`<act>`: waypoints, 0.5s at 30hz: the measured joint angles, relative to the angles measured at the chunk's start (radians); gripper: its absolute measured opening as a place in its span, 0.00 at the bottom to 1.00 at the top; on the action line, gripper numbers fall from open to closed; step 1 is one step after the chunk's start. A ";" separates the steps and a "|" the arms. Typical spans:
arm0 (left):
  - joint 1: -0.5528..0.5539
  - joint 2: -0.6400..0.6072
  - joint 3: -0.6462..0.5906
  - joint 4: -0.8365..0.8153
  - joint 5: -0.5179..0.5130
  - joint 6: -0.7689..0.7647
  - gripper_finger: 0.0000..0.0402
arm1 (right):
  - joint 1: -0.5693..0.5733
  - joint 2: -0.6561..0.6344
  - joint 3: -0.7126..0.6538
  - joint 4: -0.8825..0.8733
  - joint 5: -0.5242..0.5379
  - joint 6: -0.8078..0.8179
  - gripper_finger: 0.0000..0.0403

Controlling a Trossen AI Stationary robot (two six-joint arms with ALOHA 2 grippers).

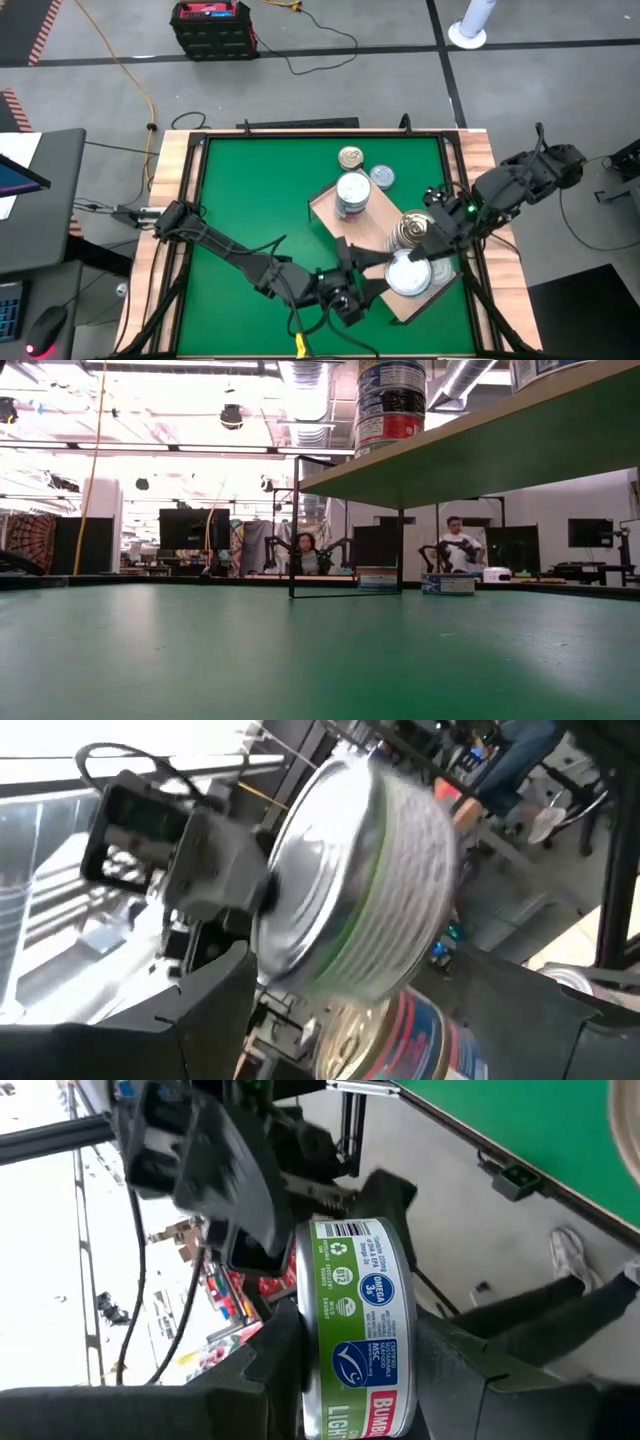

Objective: Stack canned seafood by type on shelf
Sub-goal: Stack the light green tuna can on top of the other light green tuna cans on the shelf

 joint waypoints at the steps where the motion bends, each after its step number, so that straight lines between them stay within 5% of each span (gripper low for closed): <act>1: 0.000 0.000 0.000 0.007 0.000 0.014 0.79 | -0.006 0.001 0.000 0.001 -0.001 -0.008 0.44; 8: 0.005 0.000 0.000 0.036 0.055 0.222 0.77 | -0.051 0.000 0.000 0.015 -0.038 -0.037 0.45; 15: 0.014 0.000 0.000 0.039 0.043 0.285 0.53 | -0.083 0.000 0.000 0.015 -0.055 -0.049 0.45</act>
